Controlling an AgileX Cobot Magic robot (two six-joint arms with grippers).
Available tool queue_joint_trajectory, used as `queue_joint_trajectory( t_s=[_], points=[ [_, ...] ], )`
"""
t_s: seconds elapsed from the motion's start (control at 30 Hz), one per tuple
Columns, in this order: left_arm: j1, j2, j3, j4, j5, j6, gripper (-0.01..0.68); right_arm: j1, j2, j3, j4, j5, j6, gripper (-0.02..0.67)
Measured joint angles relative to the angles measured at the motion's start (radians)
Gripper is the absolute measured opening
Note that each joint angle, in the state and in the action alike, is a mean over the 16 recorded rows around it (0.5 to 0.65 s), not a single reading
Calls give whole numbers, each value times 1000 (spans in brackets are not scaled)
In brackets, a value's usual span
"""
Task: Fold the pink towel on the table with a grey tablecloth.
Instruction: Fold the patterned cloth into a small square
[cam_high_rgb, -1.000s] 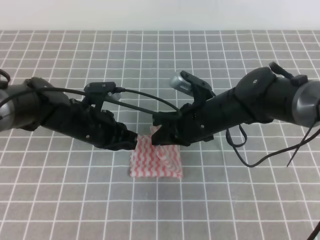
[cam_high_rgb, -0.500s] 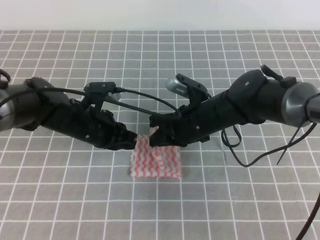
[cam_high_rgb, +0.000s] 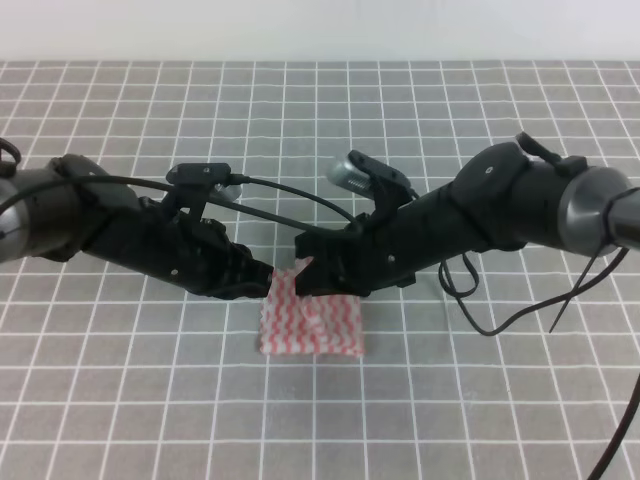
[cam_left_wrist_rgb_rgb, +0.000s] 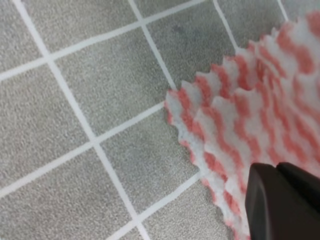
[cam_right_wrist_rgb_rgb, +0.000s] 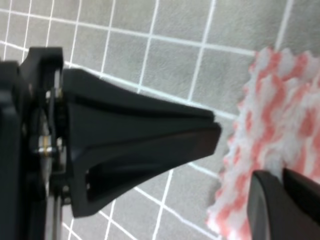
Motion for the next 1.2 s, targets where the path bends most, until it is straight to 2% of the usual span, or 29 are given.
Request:
queue_joint_trajectory(
  t_s=[1.2],
  points=[
    [0,0,0,2,-3,-1,-2,10,55,-38,59,-7,-25,-15]
  ],
)
